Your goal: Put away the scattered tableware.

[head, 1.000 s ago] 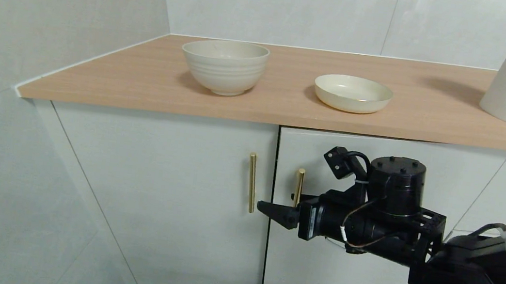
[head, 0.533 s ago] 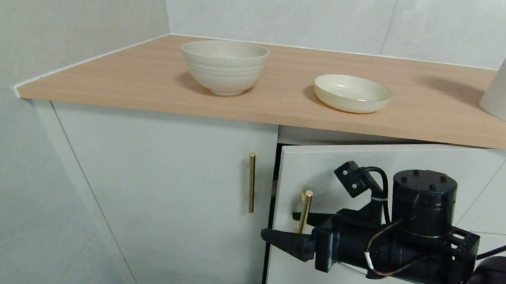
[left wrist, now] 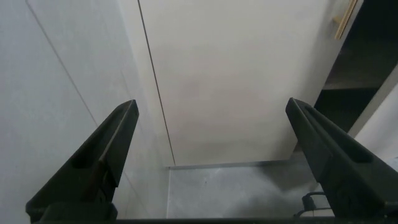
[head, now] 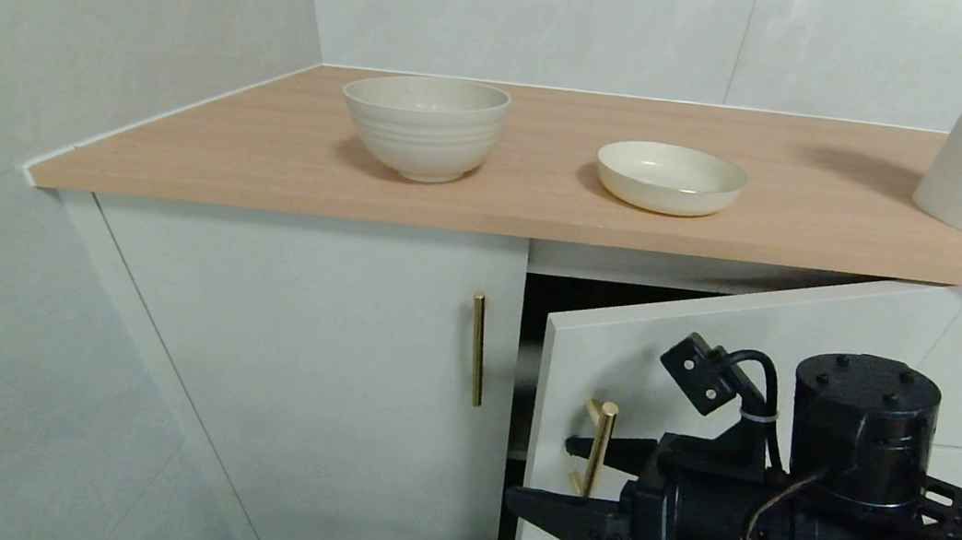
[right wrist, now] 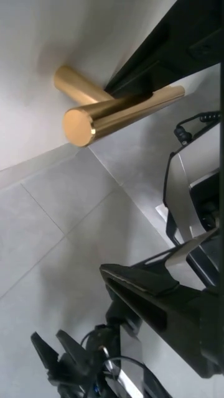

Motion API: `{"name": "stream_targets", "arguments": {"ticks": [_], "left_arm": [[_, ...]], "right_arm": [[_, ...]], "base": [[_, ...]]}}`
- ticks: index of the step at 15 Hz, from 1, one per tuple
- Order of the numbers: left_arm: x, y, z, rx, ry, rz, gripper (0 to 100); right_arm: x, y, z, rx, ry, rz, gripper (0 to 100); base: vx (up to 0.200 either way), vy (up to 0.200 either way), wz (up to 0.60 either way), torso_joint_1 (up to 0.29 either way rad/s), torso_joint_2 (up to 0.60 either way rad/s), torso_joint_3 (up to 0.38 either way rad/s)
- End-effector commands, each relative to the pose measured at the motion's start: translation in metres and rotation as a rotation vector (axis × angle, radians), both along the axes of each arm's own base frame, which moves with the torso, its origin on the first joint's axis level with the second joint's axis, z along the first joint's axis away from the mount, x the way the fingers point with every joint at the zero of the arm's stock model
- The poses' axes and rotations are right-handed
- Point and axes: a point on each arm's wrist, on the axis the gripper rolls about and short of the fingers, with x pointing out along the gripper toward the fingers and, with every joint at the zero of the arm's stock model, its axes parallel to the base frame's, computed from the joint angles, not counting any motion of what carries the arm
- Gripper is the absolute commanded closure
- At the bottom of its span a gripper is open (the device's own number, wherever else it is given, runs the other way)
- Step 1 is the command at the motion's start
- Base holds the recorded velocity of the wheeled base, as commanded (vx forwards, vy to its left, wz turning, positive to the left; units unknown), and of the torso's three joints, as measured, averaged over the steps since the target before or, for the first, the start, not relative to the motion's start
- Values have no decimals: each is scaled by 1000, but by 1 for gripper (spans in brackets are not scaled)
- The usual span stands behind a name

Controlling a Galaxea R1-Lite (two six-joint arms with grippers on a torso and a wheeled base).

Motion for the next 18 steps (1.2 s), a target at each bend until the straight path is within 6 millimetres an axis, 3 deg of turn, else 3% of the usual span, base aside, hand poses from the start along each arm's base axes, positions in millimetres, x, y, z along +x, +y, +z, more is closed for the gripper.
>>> {"name": "stream_targets", "arguments": {"ticks": [1,3,5,7,8,9,10,12,15,16,18], "left_arm": [[0,0,0,3,-2,-1,0],[-3,-1,12,28,-37,-31,0],[-5,-2,54,1,-45,-99,0],[16,-4,88,-23,73,-181,0],[19,-4,90,-24,86,-189,0],[59,-6,115,-50,223,-293,0],[77,-7,122,-66,266,-357,0],[119,-10,128,-89,312,-462,0],[160,-23,121,-85,358,-545,0],[165,-25,119,-86,367,-557,0],[197,-48,113,-148,403,-645,0]], "right_arm": [[-5,-3,6,19,-19,10,0],[-8,-4,8,23,-25,13,0],[-9,-4,7,20,-26,15,0],[-9,-4,5,14,-21,17,0],[-9,-4,5,14,-21,17,0],[-12,-7,4,12,-19,20,0],[-17,-7,4,10,-17,32,0],[-21,-7,2,-1,-24,48,0],[-20,-5,-2,-17,-33,53,0],[-20,-5,-3,-19,-31,54,0],[-20,-5,-2,-18,-33,55,0]], "base": [[0,0,0,0,0,0],[0,0,0,0,0,0],[0,0,0,0,0,0],[0,0,0,0,0,0],[0,0,0,0,0,0],[0,0,0,0,0,0],[0,0,0,0,0,0],[0,0,0,0,0,0],[0,0,0,0,0,0],[0,0,0,0,0,0],[0,0,0,0,0,0]]}}
